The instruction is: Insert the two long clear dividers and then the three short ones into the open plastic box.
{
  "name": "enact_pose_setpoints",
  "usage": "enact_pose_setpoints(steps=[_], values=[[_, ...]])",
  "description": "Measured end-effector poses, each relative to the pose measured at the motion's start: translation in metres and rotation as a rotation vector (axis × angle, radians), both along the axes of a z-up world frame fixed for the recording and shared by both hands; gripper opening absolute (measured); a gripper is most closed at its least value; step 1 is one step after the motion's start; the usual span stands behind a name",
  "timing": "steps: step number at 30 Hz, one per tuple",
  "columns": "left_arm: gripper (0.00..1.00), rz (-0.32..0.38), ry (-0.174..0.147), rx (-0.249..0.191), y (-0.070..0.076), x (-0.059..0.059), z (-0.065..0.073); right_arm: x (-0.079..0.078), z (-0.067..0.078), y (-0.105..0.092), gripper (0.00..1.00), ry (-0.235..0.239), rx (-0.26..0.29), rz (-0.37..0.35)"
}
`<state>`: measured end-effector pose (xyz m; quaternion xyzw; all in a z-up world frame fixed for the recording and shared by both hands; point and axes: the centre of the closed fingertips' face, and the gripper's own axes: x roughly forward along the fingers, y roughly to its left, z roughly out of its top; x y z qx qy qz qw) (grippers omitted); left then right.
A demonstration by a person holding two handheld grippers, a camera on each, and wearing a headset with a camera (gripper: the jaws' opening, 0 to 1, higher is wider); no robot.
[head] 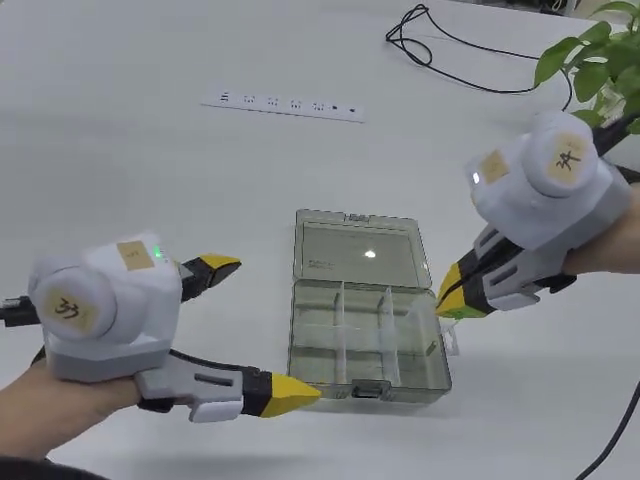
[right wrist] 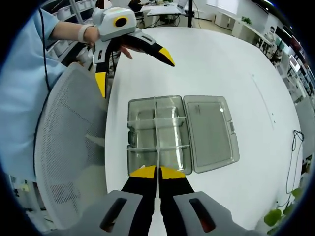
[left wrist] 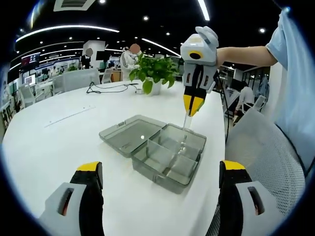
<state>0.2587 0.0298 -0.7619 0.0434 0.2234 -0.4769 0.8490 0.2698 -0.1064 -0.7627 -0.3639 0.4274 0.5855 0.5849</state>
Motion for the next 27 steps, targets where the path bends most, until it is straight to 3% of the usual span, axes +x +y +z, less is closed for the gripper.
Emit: enact_pose_setpoints(steps=[17, 27], values=[[1.00, 0.010, 0.028, -0.012, 0.0023, -0.0095, -0.0051, -0.0051, -0.0114, 0.0029, 0.02, 0.012, -0.028, 0.031], [1.00, 0.014, 0.034, -0.020, 0.0029, -0.0093, -0.0052, -0.0048, -0.0065, 0.0045, 0.02, 0.016, -0.019, 0.031]])
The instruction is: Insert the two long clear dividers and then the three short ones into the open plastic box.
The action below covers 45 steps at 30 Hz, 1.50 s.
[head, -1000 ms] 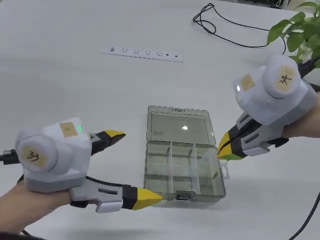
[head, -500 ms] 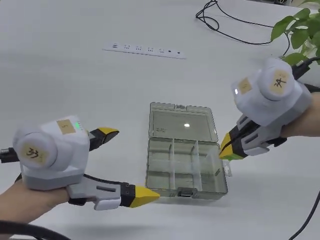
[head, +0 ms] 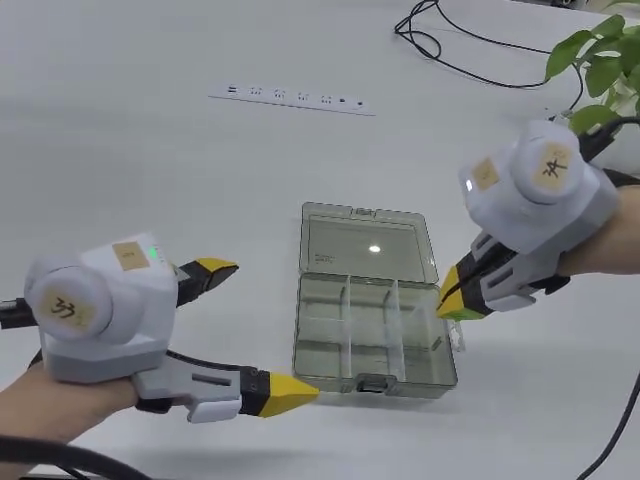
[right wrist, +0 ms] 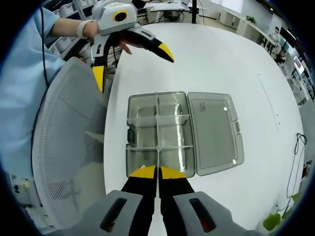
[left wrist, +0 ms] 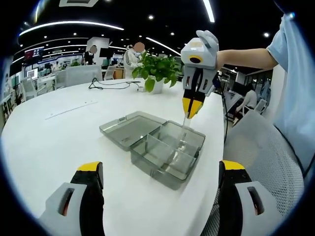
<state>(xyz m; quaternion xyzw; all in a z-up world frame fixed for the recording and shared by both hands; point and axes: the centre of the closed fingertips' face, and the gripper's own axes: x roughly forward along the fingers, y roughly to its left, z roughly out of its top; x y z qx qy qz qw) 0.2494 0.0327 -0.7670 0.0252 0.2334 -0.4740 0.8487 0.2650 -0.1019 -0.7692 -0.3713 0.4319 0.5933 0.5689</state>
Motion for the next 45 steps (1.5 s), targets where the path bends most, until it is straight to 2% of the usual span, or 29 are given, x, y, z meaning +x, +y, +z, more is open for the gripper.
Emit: enact_pose_setpoints(steps=[21, 25, 27, 30, 40, 45], values=[[0.97, -0.001, 0.010, -0.009, -0.002, 0.002, 0.000, 0.007, -0.004, -0.003, 0.02, -0.002, -0.014, 0.006], [0.97, -0.002, 0.009, -0.009, -0.003, 0.003, 0.001, 0.007, -0.004, -0.004, 0.02, -0.008, -0.020, 0.013], [0.97, 0.000, 0.010, -0.013, -0.003, 0.004, 0.002, 0.007, -0.006, -0.007, 0.02, -0.008, -0.041, 0.015], [0.97, 0.004, 0.008, -0.014, -0.002, 0.005, 0.002, 0.004, -0.004, -0.002, 0.02, -0.014, -0.025, 0.020], [0.96, 0.004, 0.010, -0.012, -0.003, 0.002, 0.001, -0.001, -0.010, 0.003, 0.02, -0.028, -0.073, 0.061], [0.96, 0.002, 0.009, -0.014, -0.003, 0.000, 0.000, -0.002, -0.017, 0.004, 0.02, -0.035, -0.093, 0.085]])
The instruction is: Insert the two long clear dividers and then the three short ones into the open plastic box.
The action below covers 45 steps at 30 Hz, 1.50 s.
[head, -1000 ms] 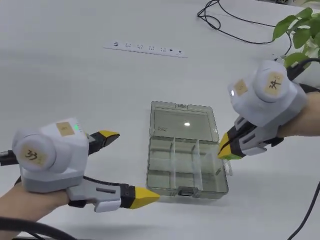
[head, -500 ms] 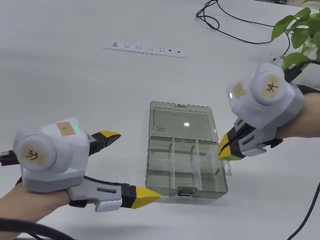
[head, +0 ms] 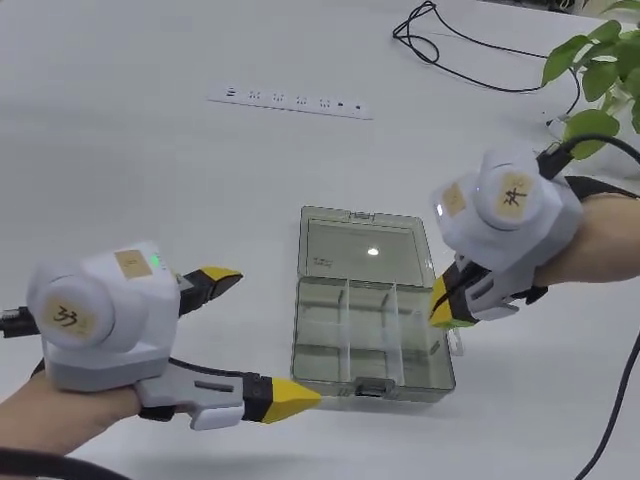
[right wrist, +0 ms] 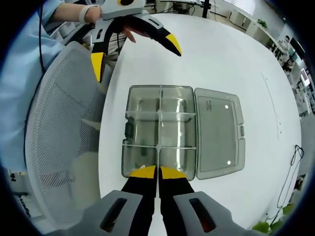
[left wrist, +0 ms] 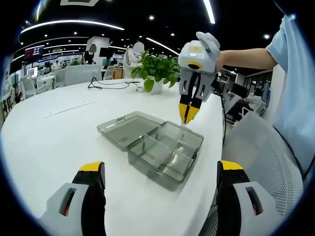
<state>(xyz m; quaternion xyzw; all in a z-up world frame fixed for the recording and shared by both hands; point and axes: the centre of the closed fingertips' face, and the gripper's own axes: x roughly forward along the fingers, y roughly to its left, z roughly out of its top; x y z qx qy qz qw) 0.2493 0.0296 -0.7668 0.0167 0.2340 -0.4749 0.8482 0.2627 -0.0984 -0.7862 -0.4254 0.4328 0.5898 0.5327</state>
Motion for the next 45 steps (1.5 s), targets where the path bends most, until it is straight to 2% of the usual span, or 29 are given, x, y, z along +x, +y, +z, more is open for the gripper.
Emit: enact_pose_setpoints(steps=[6, 24, 30, 36, 45], values=[[0.96, 0.000, 0.001, -0.003, 0.001, 0.000, 0.000, 0.002, -0.010, -0.001, 0.02, 0.009, -0.008, 0.001], [0.95, 0.008, 0.008, -0.009, 0.003, 0.002, 0.000, 0.006, -0.018, -0.002, 0.02, 0.024, -0.004, 0.005], [0.95, 0.012, 0.012, -0.009, 0.004, 0.002, 0.000, 0.006, -0.024, -0.002, 0.02, 0.041, -0.007, -0.005], [0.95, 0.015, 0.014, -0.008, 0.005, 0.001, -0.001, 0.005, -0.024, -0.002, 0.02, 0.068, -0.006, -0.021], [0.95, 0.017, 0.009, -0.013, 0.004, 0.000, 0.000, 0.003, -0.034, -0.001, 0.02, 0.062, -0.021, -0.021]])
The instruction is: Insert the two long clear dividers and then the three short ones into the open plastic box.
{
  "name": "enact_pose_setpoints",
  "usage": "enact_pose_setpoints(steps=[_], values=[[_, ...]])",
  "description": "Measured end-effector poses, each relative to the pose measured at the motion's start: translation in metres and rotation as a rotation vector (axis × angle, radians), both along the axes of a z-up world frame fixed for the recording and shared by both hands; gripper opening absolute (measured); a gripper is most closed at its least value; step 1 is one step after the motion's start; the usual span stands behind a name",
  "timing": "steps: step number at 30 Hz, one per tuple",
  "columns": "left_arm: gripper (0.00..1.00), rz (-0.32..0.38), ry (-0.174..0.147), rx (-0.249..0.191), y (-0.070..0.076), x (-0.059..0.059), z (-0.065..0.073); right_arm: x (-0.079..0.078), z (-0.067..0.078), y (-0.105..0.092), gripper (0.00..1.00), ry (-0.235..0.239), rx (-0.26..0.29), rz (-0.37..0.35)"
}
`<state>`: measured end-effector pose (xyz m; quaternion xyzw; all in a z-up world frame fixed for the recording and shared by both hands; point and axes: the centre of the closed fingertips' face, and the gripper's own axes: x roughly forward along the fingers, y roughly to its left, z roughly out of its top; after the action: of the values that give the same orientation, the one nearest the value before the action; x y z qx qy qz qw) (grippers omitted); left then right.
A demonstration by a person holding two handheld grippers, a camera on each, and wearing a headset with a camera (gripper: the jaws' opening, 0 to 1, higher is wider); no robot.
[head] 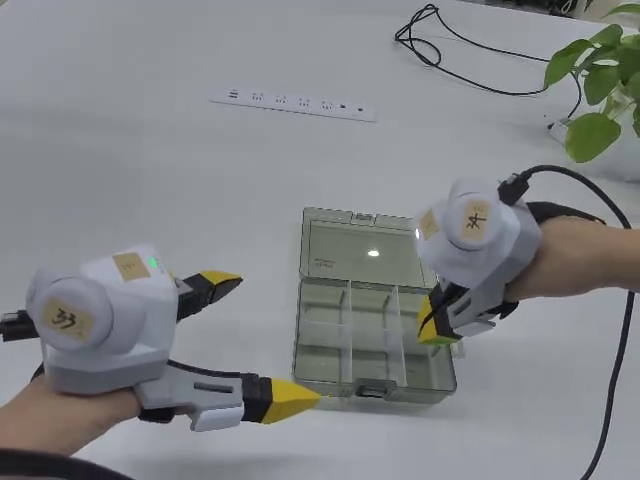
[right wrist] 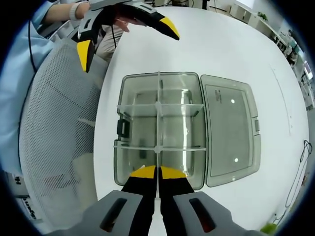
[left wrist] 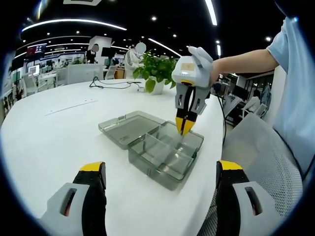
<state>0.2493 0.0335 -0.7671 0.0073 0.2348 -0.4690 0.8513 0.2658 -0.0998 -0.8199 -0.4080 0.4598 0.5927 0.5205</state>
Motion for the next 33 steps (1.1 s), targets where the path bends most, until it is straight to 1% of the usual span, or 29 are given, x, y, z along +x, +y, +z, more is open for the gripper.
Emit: enact_pose_setpoints(steps=[3, 5, 7, 10, 11, 12, 13, 14, 15, 17, 18, 20, 22, 24, 26, 27, 29, 30, 31, 32, 33], values=[[0.95, 0.002, 0.000, -0.002, 0.000, 0.000, 0.000, 0.000, -0.001, -0.001, 0.01, -0.007, 0.015, 0.006], [0.95, 0.001, 0.000, -0.003, -0.001, -0.001, 0.001, 0.000, -0.001, 0.000, 0.01, -0.007, 0.021, -0.013], [0.95, -0.003, -0.001, 0.002, -0.001, -0.002, 0.000, 0.000, -0.001, 0.000, 0.02, -0.015, 0.025, -0.007], [0.94, -0.007, -0.003, -0.001, -0.003, -0.002, 0.001, -0.002, -0.002, 0.000, 0.03, -0.024, 0.028, 0.042], [0.95, -0.009, -0.006, 0.000, -0.003, -0.002, 0.002, -0.003, -0.002, 0.000, 0.06, -0.029, 0.035, 0.083], [0.95, -0.008, -0.006, -0.001, -0.003, -0.002, 0.003, -0.003, -0.001, 0.005, 0.19, -0.046, 0.085, 0.083], [0.95, -0.007, -0.008, -0.004, -0.003, -0.002, 0.003, -0.004, 0.001, 0.008, 0.30, -0.042, 0.119, 0.064], [0.95, -0.006, -0.009, -0.004, -0.002, -0.002, 0.004, -0.005, 0.004, 0.009, 0.36, -0.035, 0.138, 0.045], [0.95, -0.005, -0.010, -0.004, -0.002, -0.001, 0.004, -0.007, 0.007, 0.006, 0.38, -0.019, 0.142, 0.021], [0.95, -0.003, -0.011, -0.001, 0.000, -0.001, 0.004, -0.008, 0.012, 0.002, 0.41, -0.033, 0.162, 0.019], [0.95, -0.003, -0.011, 0.000, 0.000, -0.001, 0.004, -0.008, 0.013, 0.001, 0.45, -0.034, 0.165, 0.014], [0.95, -0.002, -0.010, 0.000, 0.001, 0.000, 0.004, -0.008, 0.017, -0.002, 0.50, -0.045, 0.189, -0.011], [0.95, 0.000, -0.012, 0.001, 0.001, 0.000, 0.004, -0.009, 0.022, -0.003, 0.57, -0.059, 0.226, -0.041], [0.95, 0.000, -0.012, 0.002, 0.002, 0.000, 0.004, -0.013, 0.025, -0.009, 0.59, -0.065, 0.237, -0.061], [0.95, -0.001, -0.014, 0.004, 0.002, 0.001, 0.005, -0.015, 0.027, -0.014, 0.63, -0.083, 0.253, -0.090], [0.96, 0.000, -0.016, 0.004, 0.002, 0.001, 0.006, -0.015, 0.029, -0.016, 0.66, -0.098, 0.273, -0.106], [0.96, 0.001, -0.019, 0.002, 0.003, 0.001, 0.009, -0.015, 0.033, -0.019, 0.70, -0.124, 0.304, -0.151], [0.96, -0.002, -0.027, 0.014, 0.004, 0.000, 0.009, -0.017, 0.036, -0.021, 0.73, -0.129, 0.330, -0.184], [0.97, -0.004, -0.031, 0.020, 0.004, 0.000, 0.010, -0.018, 0.038, -0.022, 0.75, -0.134, 0.345, -0.205], [0.97, -0.006, -0.037, 0.025, 0.005, -0.001, 0.012, -0.019, 0.041, -0.025, 0.77, -0.144, 0.374, -0.231], [0.97, -0.004, -0.037, 0.022, 0.005, -0.001, 0.014, -0.021, 0.044, -0.026, 0.78, -0.153, 0.395, -0.244]])
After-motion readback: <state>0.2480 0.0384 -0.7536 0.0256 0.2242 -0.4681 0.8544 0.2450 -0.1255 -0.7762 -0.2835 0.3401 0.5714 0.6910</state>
